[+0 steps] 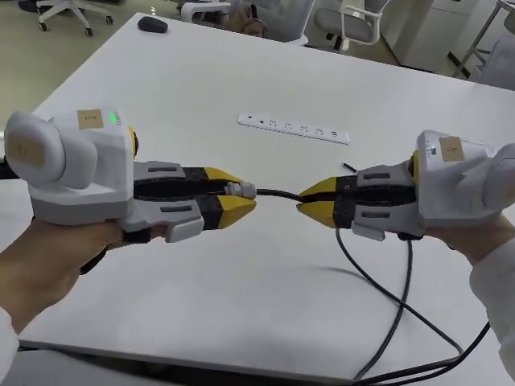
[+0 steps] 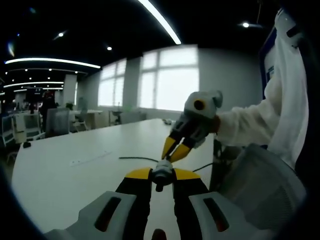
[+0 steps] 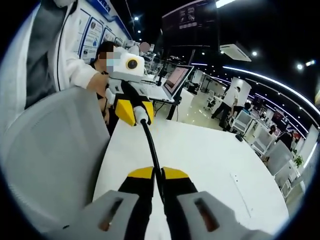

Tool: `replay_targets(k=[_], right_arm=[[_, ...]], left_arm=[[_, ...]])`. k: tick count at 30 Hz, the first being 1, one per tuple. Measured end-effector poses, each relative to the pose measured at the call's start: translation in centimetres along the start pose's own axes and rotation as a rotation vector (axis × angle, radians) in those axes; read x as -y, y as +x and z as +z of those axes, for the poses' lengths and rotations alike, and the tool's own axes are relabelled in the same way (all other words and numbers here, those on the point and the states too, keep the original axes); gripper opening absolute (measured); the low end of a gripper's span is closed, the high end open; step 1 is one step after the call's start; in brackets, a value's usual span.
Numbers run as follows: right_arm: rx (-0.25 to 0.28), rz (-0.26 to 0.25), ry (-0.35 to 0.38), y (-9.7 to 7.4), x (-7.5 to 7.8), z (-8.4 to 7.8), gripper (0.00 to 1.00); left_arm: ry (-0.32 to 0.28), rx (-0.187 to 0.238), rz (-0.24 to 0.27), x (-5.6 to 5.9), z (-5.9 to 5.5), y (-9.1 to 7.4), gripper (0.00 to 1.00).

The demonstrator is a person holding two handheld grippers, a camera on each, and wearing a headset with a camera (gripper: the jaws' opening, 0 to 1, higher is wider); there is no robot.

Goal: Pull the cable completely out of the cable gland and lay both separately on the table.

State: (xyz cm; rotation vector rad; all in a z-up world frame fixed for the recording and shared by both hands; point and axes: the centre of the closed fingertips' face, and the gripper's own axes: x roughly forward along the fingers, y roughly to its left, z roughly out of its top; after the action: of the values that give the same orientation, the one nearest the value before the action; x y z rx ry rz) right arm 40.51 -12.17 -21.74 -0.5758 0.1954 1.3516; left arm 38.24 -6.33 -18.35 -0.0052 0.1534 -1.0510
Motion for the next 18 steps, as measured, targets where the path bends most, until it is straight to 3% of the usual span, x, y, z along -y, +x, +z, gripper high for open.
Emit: replay_targets(k=[5, 11, 18], right_arm=[[-0.023, -0.025, 0.021, 0.2, 1.6, -1.3, 0.04], [-0.005, -0.058, 0.074, 0.7, 4.0, -2.1, 0.05], [-0.066, -0.100, 0.105, 2.0, 7.2, -4.4, 0.04]], left_arm=[[-0.025, 0.012, 0.040, -1.0, 0.1, -0.4, 0.17], [-0.058, 0.031, 0.079, -2.0, 0.3, -0.7, 0.17], [-0.076, 0.060, 0.087, -2.3, 0.7, -0.9, 0.17]])
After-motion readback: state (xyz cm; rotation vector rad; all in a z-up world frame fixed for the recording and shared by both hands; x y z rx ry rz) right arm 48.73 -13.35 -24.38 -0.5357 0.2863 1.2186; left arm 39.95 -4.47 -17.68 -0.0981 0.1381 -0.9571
